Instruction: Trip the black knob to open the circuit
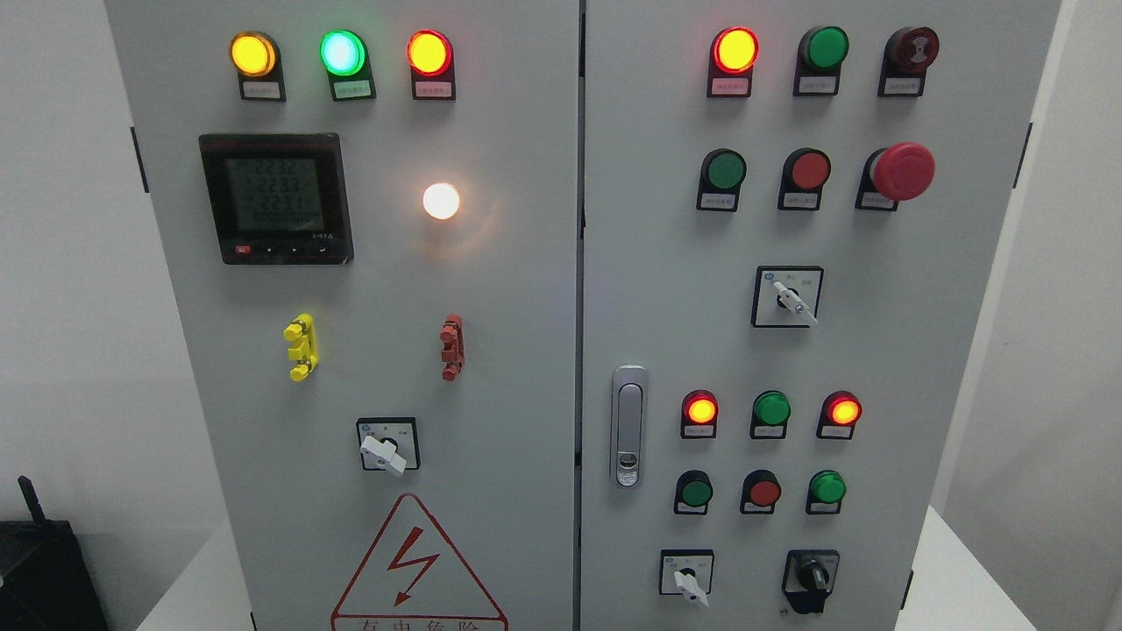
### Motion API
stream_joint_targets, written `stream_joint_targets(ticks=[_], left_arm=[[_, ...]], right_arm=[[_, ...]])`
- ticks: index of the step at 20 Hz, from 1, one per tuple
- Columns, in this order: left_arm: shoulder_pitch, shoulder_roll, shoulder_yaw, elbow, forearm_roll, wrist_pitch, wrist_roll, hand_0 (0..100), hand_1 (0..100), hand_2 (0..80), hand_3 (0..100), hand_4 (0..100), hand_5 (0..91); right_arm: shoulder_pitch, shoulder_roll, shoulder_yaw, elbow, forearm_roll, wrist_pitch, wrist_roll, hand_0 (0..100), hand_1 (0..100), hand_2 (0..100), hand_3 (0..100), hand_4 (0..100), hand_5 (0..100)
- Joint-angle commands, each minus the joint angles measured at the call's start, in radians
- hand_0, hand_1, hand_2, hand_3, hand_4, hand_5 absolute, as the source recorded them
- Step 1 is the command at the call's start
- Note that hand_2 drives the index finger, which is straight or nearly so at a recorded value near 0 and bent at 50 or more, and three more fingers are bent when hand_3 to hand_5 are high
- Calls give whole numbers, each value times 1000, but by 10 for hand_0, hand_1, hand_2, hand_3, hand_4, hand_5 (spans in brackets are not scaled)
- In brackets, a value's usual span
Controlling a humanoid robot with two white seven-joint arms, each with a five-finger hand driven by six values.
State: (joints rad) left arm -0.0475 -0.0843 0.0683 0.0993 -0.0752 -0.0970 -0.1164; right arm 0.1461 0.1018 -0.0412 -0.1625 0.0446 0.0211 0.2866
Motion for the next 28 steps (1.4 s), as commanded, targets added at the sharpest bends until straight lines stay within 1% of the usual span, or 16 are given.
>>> stream_joint_targets(ticks=[1, 3, 4, 5, 7, 8, 9, 10, 11, 13, 16, 19, 24, 28], left_arm=[[0, 0, 1, -16, 0, 0, 0, 120, 389, 0, 0, 0, 0], [0, 0, -1, -16, 0, 0, 0, 120, 389, 0, 0, 0, 0], [0, 0, 1, -16, 0, 0, 0, 120, 389, 0, 0, 0, 0], [0, 0, 1, -16, 0, 0, 0, 120, 389, 0, 0, 0, 0], [0, 0, -1, -16, 0, 0, 0, 120, 389, 0, 0, 0, 0], [0, 0, -1, -16, 0, 0, 0, 120, 389, 0, 0, 0, 0], [0, 0, 1, -16, 0, 0, 0, 120, 389, 0, 0, 0, 0], [-2, 0, 1, -16, 0, 0, 0, 120, 389, 0, 0, 0, 0], [0, 0, 1, -16, 0, 0, 0, 120, 389, 0, 0, 0, 0], [0, 0, -1, -16, 0, 0, 0, 120, 389, 0, 0, 0, 0], [0, 0, 1, -16, 0, 0, 0, 120, 389, 0, 0, 0, 0], [-2, 0, 1, -16, 0, 0, 0, 120, 389, 0, 0, 0, 0], [0, 0, -1, -17, 0, 0, 0, 120, 389, 0, 0, 0, 0], [0, 0, 1, -16, 0, 0, 0, 120, 389, 0, 0, 0, 0]], right_arm=[[7, -7, -8, -94, -5, -70, -32, 0, 101, 0, 0, 0, 0], [9, -11, -14, -123, -5, -118, -32, 0, 92, 0, 0, 0, 0], [10, -13, -25, -144, -6, -153, -30, 0, 85, 0, 0, 0, 0], [12, -20, -37, -163, -6, -202, -29, 0, 72, 0, 0, 0, 0], [29, -24, -77, -196, -6, -333, -29, 0, 52, 0, 0, 0, 0], [35, -24, -80, -210, -5, -389, -30, 0, 50, 0, 0, 0, 0], [36, -25, -80, -224, -5, -435, -30, 0, 39, 0, 0, 0, 0], [36, -25, -80, -245, -5, -467, -32, 0, 23, 0, 0, 0, 0], [39, -27, -82, -267, -5, -486, -32, 0, 12, 0, 0, 0, 0], [56, -28, -83, -339, -5, -501, -33, 0, 0, 0, 0, 0, 0], [101, -31, -92, -507, -5, -503, -36, 0, 0, 0, 9, 0, 0], [142, -47, -97, -696, -6, -501, -56, 0, 0, 0, 28, 0, 0], [176, -50, -98, -971, -5, -498, -58, 0, 0, 0, 50, 0, 0], [193, -45, -100, -1158, -8, -486, -58, 0, 0, 0, 75, 0, 0]])
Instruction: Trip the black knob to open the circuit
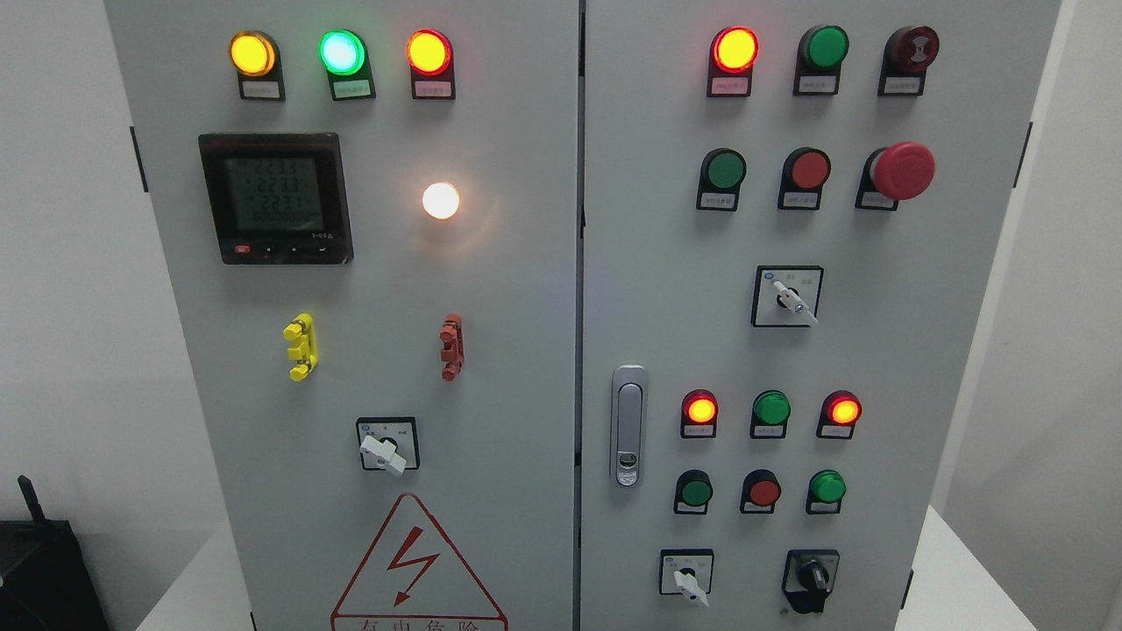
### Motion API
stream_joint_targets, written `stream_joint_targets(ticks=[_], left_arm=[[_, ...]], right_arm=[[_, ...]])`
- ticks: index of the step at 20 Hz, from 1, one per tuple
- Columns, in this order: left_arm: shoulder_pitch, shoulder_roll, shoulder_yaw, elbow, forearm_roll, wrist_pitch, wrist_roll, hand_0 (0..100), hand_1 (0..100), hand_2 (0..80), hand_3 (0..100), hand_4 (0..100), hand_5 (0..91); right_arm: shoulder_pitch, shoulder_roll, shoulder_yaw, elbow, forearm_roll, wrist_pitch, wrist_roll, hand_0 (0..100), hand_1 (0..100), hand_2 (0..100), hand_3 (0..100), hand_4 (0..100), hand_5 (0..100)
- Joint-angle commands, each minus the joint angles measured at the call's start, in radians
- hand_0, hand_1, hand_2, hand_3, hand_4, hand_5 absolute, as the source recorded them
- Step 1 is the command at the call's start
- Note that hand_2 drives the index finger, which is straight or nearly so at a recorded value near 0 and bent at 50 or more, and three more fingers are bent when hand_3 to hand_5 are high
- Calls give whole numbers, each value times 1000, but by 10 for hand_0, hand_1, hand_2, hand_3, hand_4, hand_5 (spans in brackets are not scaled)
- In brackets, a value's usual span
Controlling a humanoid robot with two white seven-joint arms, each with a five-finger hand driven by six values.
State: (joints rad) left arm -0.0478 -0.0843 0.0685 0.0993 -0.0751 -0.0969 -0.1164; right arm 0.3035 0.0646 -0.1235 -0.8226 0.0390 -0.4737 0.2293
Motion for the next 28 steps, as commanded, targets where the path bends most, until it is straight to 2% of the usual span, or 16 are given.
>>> stream_joint_targets(ticks=[1, 3, 6, 9, 10, 13, 16, 19, 22, 26, 28], left_arm=[[0, 0, 1, -16, 0, 0, 0, 120, 389, 0, 0, 0, 0], [-1, 0, -1, -16, 0, 0, 0, 120, 389, 0, 0, 0, 0], [0, 0, 1, -16, 0, 0, 0, 120, 389, 0, 0, 0, 0], [0, 0, -1, -16, 0, 0, 0, 120, 389, 0, 0, 0, 0], [0, 0, -1, -16, 0, 0, 0, 120, 389, 0, 0, 0, 0], [0, 0, -1, -16, 0, 0, 0, 120, 389, 0, 0, 0, 0], [0, 0, 1, -16, 0, 0, 0, 120, 389, 0, 0, 0, 0], [0, 0, 1, -16, 0, 0, 0, 120, 389, 0, 0, 0, 0], [0, 0, 1, -16, 0, 0, 0, 120, 389, 0, 0, 0, 0], [0, 0, 1, -16, 0, 0, 0, 120, 389, 0, 0, 0, 0], [0, 0, 1, -16, 0, 0, 0, 120, 389, 0, 0, 0, 0]], right_arm=[[35, -8, -19, -532, -2, 10, -1, 0, 0, 0, 83, 0, 0], [34, -9, -27, -598, -2, 18, -1, 0, 0, 0, 109, 9, 0], [32, -11, -27, -699, -2, 67, -1, 0, 0, 0, 130, 34, 0], [17, -9, -25, -762, -2, 72, -1, 0, 0, 0, 143, 60, 0], [9, -9, -25, -782, -2, 72, -1, 0, 0, 0, 186, 102, 17], [-18, -9, -27, -837, -4, 107, -11, 0, 0, 0, 399, 288, 101], [-41, -20, -27, -877, -34, 139, -19, 0, 0, 0, 502, 372, 182], [-63, -25, -27, -903, -37, 150, -21, 0, 0, 0, 594, 445, 287], [-87, -28, -22, -925, -37, 150, -59, 0, 0, 0, 671, 598, 483], [-121, -51, -13, -940, -39, 178, -105, 0, 0, 0, 863, 813, 741], [-141, -57, -11, -943, -39, 196, -111, 0, 0, 0, 939, 876, 824]])
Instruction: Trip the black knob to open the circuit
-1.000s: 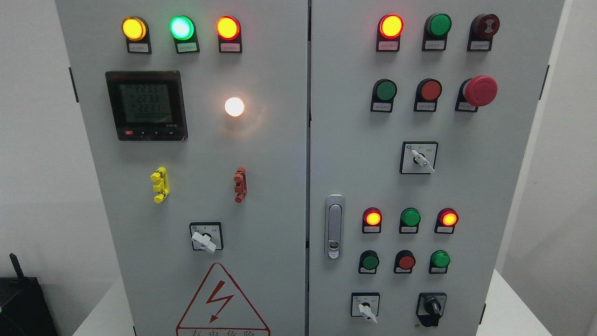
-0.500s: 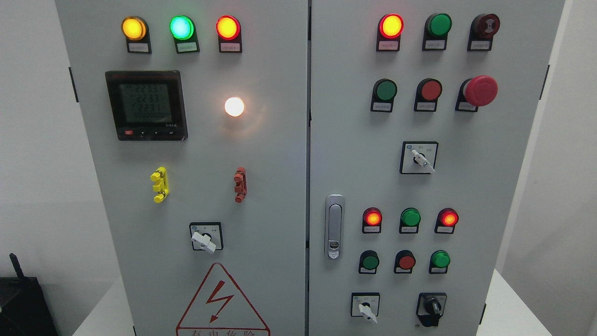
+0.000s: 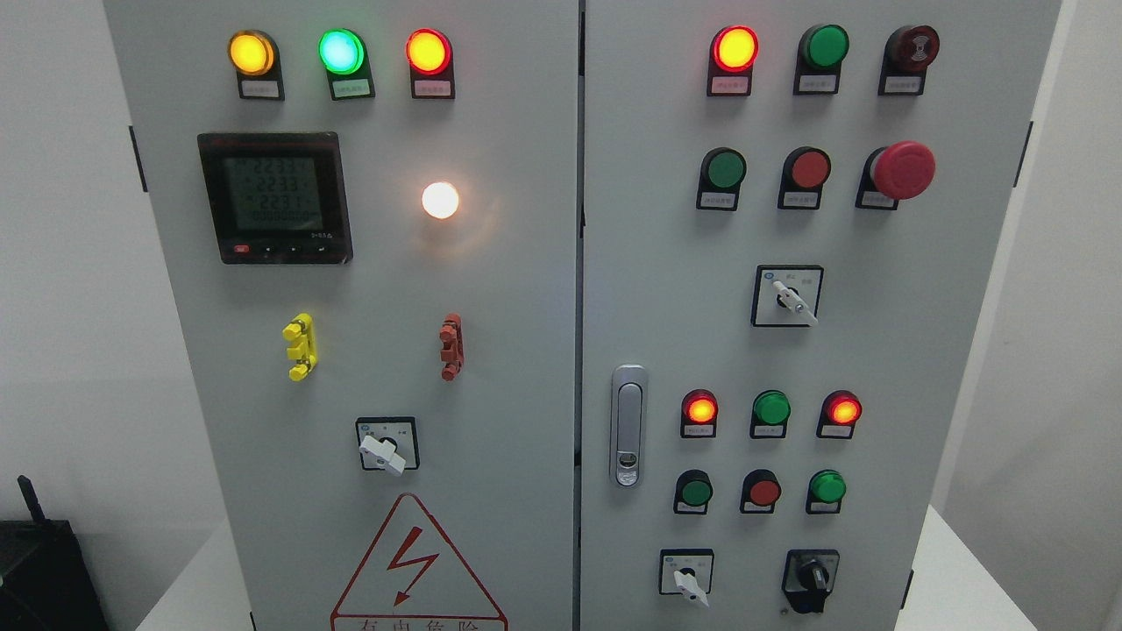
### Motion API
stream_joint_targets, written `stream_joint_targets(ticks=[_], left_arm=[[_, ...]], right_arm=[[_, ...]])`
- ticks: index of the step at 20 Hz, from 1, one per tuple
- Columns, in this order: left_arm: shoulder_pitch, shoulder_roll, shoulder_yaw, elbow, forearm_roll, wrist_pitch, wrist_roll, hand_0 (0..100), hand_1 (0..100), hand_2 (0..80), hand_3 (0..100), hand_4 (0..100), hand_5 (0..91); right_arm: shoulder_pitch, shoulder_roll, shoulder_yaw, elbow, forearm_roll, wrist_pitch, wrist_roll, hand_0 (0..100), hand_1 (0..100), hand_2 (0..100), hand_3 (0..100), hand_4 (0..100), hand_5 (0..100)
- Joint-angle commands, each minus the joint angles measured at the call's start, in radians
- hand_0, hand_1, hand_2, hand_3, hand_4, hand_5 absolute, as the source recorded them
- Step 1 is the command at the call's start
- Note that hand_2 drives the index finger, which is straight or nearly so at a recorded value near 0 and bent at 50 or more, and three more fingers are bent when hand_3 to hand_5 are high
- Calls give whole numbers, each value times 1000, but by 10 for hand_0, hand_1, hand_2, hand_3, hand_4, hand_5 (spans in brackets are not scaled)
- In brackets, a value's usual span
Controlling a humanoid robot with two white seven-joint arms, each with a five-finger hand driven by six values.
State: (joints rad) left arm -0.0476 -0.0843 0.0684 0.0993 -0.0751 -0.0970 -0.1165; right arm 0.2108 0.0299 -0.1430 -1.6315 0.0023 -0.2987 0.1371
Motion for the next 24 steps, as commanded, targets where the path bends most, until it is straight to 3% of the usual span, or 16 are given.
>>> stream_joint_targets(ticks=[1, 7, 24], left_arm=[[0, 0, -1, -16, 0, 0, 0, 120, 389, 0, 0, 0, 0], [0, 0, -1, -16, 0, 0, 0, 120, 389, 0, 0, 0, 0], [0, 0, 1, -16, 0, 0, 0, 120, 389, 0, 0, 0, 0]], right_arm=[[-59, -24, 8, -134, -2, 32, -19, 0, 0, 0, 991, 909, 881], [-97, -38, 17, -131, -2, 79, -19, 0, 0, 0, 1000, 997, 974], [-145, -39, 54, -105, -2, 116, -17, 0, 0, 3, 1000, 1000, 980]])
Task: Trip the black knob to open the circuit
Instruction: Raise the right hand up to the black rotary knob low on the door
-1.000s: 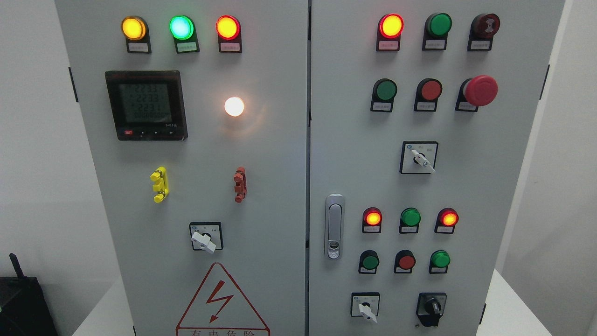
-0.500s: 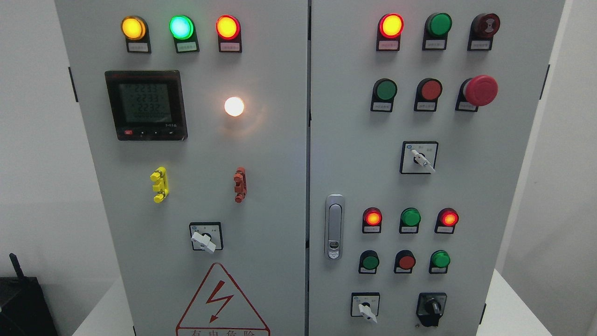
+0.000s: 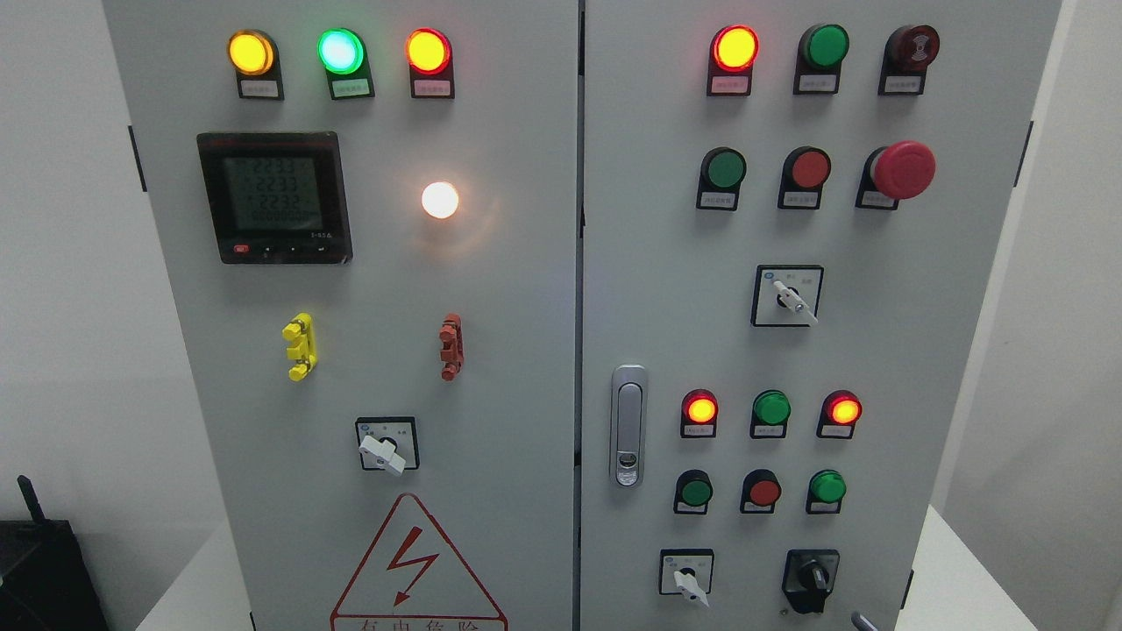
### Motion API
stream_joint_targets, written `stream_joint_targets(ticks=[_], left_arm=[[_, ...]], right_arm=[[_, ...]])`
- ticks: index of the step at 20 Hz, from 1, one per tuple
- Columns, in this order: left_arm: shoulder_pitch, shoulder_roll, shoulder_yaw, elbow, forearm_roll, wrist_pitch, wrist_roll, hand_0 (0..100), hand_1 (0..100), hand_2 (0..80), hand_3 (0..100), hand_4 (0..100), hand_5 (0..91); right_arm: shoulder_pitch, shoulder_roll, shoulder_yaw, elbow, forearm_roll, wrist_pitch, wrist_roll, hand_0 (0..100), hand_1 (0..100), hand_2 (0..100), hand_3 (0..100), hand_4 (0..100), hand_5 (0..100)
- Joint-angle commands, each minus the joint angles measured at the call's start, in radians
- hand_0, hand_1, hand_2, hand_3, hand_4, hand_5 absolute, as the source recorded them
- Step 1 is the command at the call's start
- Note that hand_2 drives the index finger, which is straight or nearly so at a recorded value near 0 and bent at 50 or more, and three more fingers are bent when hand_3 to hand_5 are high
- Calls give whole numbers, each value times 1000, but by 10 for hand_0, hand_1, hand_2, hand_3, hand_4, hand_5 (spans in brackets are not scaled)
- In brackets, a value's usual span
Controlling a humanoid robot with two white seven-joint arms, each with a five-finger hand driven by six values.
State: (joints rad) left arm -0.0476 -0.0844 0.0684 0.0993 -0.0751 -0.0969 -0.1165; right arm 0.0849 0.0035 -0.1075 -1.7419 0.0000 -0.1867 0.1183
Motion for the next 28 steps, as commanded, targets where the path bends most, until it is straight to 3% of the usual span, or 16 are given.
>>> stream_joint_targets(ticks=[1, 13, 28], left_arm=[[0, 0, -1, -16, 0, 0, 0, 120, 389, 0, 0, 0, 0], [0, 0, 1, -16, 0, 0, 0, 120, 389, 0, 0, 0, 0], [0, 0, 1, -16, 0, 0, 0, 120, 389, 0, 0, 0, 0]], right_arm=[[-20, -13, 19, 10, 0, 4, 1, 0, 0, 4, 1000, 1000, 980], [-40, -13, 20, 27, -14, 18, 3, 0, 0, 10, 1000, 1000, 981], [-37, -13, 63, 22, -12, 16, 1, 0, 0, 13, 1000, 999, 980]])
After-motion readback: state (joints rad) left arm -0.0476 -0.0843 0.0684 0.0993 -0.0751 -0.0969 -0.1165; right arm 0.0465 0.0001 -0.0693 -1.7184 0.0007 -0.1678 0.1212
